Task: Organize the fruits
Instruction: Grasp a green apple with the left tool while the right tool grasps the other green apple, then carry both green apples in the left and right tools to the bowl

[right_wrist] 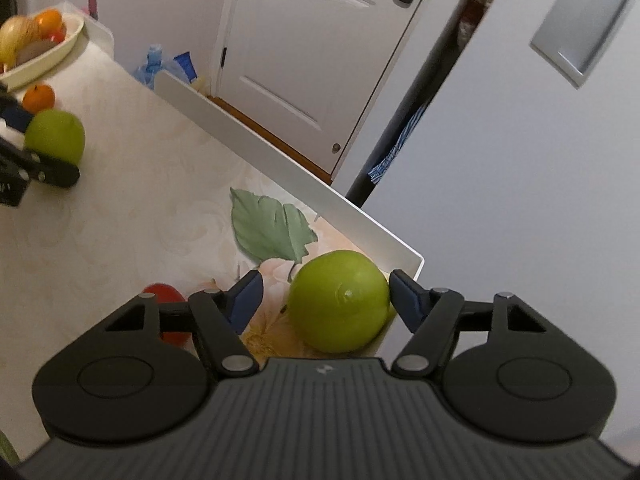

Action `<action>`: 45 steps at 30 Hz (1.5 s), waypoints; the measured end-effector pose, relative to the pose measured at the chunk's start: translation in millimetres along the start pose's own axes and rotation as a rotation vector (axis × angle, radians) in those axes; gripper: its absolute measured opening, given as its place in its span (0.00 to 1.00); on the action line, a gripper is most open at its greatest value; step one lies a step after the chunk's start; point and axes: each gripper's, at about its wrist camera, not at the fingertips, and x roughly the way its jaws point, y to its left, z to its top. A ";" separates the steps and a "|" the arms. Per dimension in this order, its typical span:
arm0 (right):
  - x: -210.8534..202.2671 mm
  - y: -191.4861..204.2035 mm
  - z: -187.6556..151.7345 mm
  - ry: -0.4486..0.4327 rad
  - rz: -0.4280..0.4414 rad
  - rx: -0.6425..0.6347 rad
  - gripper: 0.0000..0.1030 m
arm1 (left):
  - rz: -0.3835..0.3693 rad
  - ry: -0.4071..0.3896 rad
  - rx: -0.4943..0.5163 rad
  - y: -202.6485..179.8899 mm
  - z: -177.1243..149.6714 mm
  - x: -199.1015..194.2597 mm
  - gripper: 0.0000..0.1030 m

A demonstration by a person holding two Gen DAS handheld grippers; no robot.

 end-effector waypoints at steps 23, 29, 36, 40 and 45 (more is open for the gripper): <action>-34.1 5.1 16.6 -0.043 0.060 0.104 0.69 | -0.002 -0.068 -0.015 1.7 5.5 -47.5 0.57; -62.2 17.6 42.5 -0.091 0.094 0.137 0.69 | 0.007 -0.113 -0.039 12.4 5.0 -76.0 0.57; -95.9 40.8 81.7 -0.136 0.143 0.189 0.69 | 0.023 -0.160 -0.066 41.2 4.6 -115.6 0.57; -109.1 60.2 105.1 -0.159 0.167 0.208 0.69 | 0.033 -0.187 -0.069 65.7 6.0 -137.0 0.57; -121.7 90.8 136.5 -0.170 0.195 0.237 0.69 | 0.047 -0.212 -0.068 103.6 7.5 -158.6 0.57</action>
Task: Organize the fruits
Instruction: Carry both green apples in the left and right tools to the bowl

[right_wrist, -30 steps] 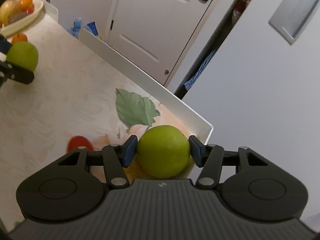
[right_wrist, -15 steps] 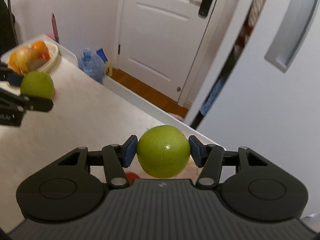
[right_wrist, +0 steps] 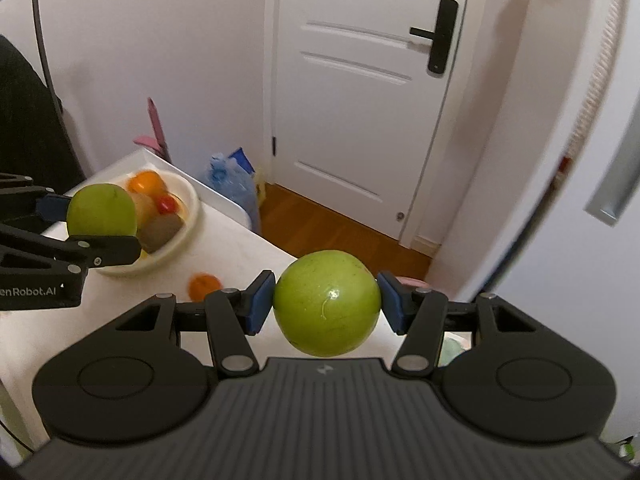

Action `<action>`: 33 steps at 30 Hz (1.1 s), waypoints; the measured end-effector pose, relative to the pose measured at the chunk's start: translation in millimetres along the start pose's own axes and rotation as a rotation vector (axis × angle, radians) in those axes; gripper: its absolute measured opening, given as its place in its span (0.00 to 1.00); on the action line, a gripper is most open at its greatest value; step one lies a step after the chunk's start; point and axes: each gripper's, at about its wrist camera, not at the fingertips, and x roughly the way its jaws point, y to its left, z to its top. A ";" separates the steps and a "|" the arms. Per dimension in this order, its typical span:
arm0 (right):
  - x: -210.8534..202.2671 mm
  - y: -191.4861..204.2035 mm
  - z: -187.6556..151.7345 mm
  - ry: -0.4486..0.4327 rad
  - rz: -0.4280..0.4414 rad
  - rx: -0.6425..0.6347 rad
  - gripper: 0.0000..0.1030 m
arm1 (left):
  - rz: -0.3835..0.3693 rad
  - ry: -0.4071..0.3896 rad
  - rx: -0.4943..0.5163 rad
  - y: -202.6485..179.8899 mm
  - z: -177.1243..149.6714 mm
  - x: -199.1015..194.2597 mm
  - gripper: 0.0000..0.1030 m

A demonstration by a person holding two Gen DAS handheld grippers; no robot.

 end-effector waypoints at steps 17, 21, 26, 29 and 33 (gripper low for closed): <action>76.2 112.0 67.3 0.028 0.039 0.062 0.69 | 0.016 0.055 0.006 140.9 11.7 34.8 0.57; 99.3 127.1 77.7 0.040 0.036 0.075 0.69 | 0.012 0.076 0.005 165.8 12.7 56.1 0.57; 121.4 138.5 87.6 0.055 0.035 0.087 0.69 | 0.009 0.103 0.016 186.2 13.6 82.7 0.57; 132.6 144.0 92.1 0.062 0.030 0.093 0.69 | 0.003 0.119 0.023 195.2 12.2 94.7 0.57; 145.2 147.5 95.0 0.075 0.019 0.108 0.69 | -0.005 0.143 0.038 203.2 10.5 112.5 0.57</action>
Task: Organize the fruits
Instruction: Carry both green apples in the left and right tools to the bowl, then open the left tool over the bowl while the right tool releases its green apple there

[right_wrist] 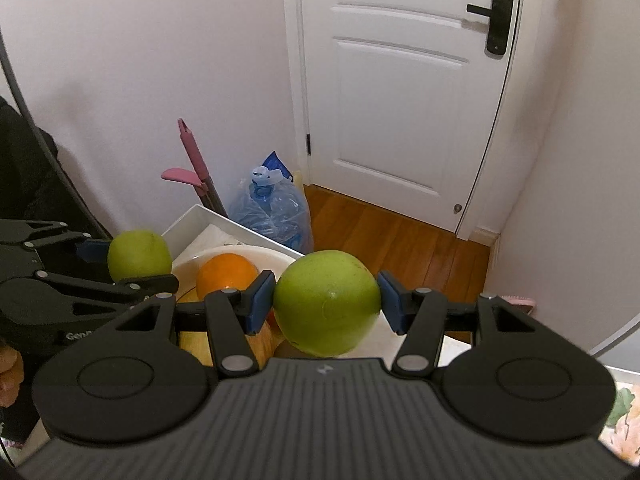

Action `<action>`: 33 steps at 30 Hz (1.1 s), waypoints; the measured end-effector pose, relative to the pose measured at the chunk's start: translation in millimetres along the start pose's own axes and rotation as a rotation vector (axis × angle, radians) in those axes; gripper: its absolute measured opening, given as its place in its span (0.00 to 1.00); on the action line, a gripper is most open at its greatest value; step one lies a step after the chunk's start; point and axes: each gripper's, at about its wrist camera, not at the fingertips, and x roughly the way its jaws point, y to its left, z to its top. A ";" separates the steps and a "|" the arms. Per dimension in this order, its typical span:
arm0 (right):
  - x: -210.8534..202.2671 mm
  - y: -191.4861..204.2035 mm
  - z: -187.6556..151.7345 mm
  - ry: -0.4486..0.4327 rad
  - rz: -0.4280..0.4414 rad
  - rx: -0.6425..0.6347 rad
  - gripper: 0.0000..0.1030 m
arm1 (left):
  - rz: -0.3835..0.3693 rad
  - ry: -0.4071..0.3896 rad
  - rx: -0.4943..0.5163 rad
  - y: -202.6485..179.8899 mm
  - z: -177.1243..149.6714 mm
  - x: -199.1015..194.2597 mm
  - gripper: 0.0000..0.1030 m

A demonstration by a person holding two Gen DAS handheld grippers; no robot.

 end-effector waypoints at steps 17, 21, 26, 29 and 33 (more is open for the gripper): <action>26.2 4.0 3.3 0.028 -0.003 0.026 0.69 | -0.065 -0.012 0.006 15.6 0.1 17.6 0.92; 27.1 4.3 5.3 0.029 0.001 0.030 0.69 | -0.083 -0.023 -0.002 17.6 1.0 14.3 0.92; 24.2 0.3 6.1 0.024 0.008 0.043 0.69 | -0.081 -0.037 -0.012 18.8 1.6 6.0 0.92; 23.9 -1.8 6.5 0.024 0.007 0.043 0.69 | -0.074 -0.050 -0.028 19.6 -0.1 -3.7 0.92; 28.2 -2.2 7.3 0.033 0.021 0.050 0.69 | -0.063 -0.060 -0.037 20.2 -2.9 -14.2 0.92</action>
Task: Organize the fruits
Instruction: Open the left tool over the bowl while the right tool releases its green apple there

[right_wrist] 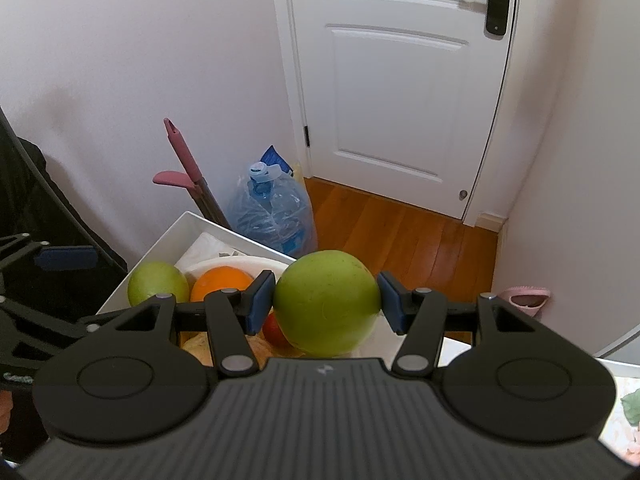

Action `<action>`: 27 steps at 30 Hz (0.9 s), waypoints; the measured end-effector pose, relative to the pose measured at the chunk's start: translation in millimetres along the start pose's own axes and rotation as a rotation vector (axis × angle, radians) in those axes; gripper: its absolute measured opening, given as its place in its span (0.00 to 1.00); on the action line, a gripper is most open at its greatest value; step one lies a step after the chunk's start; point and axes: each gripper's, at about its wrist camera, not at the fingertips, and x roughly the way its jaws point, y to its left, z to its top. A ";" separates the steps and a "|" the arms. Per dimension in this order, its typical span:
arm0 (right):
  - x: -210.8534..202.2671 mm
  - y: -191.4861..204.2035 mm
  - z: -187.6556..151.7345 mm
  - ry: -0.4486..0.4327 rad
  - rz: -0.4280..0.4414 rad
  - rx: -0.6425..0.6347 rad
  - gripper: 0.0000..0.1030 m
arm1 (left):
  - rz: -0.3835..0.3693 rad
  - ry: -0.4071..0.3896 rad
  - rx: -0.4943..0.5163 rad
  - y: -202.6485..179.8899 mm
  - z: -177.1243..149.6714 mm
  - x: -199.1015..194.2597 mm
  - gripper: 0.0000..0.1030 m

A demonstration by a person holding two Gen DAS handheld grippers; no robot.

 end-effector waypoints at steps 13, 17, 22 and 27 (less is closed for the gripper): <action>41.4 4.9 -10.3 0.012 0.034 0.037 0.69 | 0.028 0.007 -0.010 11.2 -14.4 -8.7 0.92; 43.7 4.0 -16.1 0.020 0.028 0.031 0.69 | 0.027 0.012 -0.016 13.0 -17.4 -8.4 0.92; 39.9 4.5 -15.6 -0.013 0.025 0.046 0.99 | 0.024 0.015 -0.017 13.4 -17.5 -6.1 0.92; 35.8 5.4 -16.4 -0.018 0.002 0.040 0.99 | 0.022 0.015 -0.014 13.6 -16.5 -7.6 0.92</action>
